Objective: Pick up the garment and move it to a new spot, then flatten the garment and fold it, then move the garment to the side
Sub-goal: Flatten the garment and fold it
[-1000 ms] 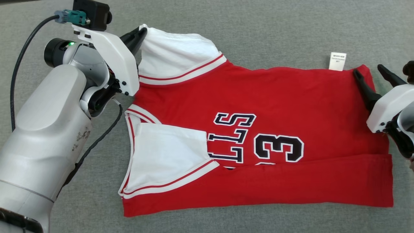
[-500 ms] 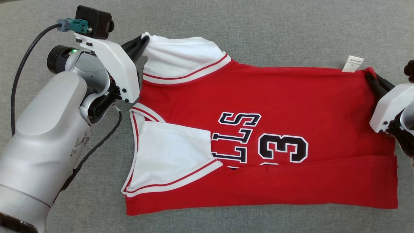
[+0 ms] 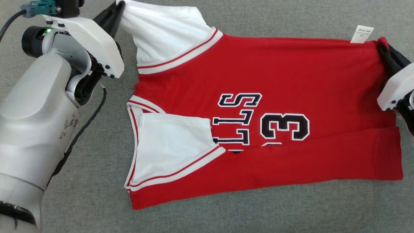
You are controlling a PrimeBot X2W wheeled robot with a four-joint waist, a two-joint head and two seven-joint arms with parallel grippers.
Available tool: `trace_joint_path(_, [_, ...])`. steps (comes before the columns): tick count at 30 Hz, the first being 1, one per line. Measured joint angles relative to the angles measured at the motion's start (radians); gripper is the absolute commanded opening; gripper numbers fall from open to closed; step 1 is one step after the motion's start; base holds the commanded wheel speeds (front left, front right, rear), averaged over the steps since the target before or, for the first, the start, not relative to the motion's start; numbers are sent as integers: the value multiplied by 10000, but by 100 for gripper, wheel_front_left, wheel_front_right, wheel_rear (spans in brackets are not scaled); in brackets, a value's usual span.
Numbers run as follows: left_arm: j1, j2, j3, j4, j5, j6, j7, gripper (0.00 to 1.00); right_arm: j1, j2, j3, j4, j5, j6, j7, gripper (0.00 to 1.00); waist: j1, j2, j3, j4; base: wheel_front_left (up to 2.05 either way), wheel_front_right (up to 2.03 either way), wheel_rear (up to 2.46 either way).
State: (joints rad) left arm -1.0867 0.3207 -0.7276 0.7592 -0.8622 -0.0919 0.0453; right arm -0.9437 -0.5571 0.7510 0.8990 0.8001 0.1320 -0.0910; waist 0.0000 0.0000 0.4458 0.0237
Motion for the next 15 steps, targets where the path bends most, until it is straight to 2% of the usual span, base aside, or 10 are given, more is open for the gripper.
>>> trace_joint_path(3, [-253, -140, 190, 458, 15, 81, -673, 0, -485, -15, 151, 232, -151, 2, -368, 0, 0, 0, 70, -11, 0, 0, 0])
trace_joint_path(5, [-314, -280, 176, 602, 15, -13, -966, 0, -693, -21, 234, 403, -267, 0, -662, 0, 0, 0, 61, 16, 0, 0, 0])
trace_joint_path(11, [-430, -502, -44, 1145, 61, -230, -1354, 0, -905, 132, 504, 857, -688, 0, -1394, 0, 0, 0, -4, -6, 0, 0, 0])
trace_joint_path(15, [-401, -422, -351, 1243, 90, -318, -1482, 0, -709, 224, 556, 901, -704, 0, -1607, 0, 0, 0, -183, -30, 0, 0, 0])
